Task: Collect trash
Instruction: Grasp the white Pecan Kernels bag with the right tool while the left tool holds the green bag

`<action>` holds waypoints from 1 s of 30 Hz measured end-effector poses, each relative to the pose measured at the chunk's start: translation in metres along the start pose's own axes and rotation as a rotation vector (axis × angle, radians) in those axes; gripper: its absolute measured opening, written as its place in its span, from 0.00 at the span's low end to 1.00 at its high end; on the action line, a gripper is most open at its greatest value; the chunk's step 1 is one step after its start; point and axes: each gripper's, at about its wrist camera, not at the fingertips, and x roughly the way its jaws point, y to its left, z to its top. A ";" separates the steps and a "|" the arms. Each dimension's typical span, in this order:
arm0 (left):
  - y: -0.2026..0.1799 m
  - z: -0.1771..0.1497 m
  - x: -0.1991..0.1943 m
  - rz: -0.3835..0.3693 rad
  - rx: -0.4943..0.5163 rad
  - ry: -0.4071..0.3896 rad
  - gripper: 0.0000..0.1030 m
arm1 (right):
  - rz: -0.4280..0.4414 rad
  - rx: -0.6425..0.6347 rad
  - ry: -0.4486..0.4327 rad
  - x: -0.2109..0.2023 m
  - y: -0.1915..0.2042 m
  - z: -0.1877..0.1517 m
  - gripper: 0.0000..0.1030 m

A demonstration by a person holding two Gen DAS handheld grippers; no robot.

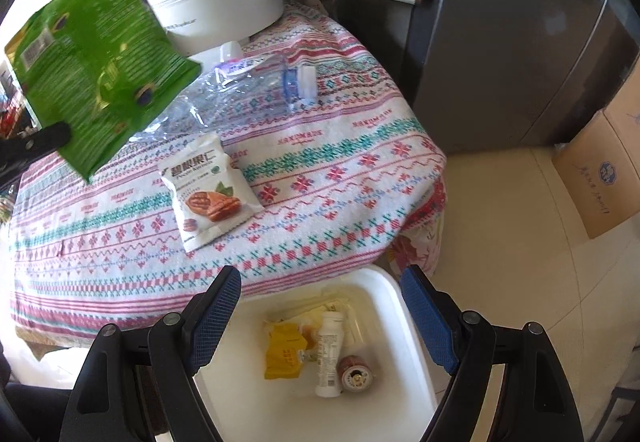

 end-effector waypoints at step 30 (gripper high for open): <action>0.067 -0.051 -0.058 0.144 0.201 0.078 0.02 | -0.001 -0.155 -0.001 0.098 0.111 0.059 0.61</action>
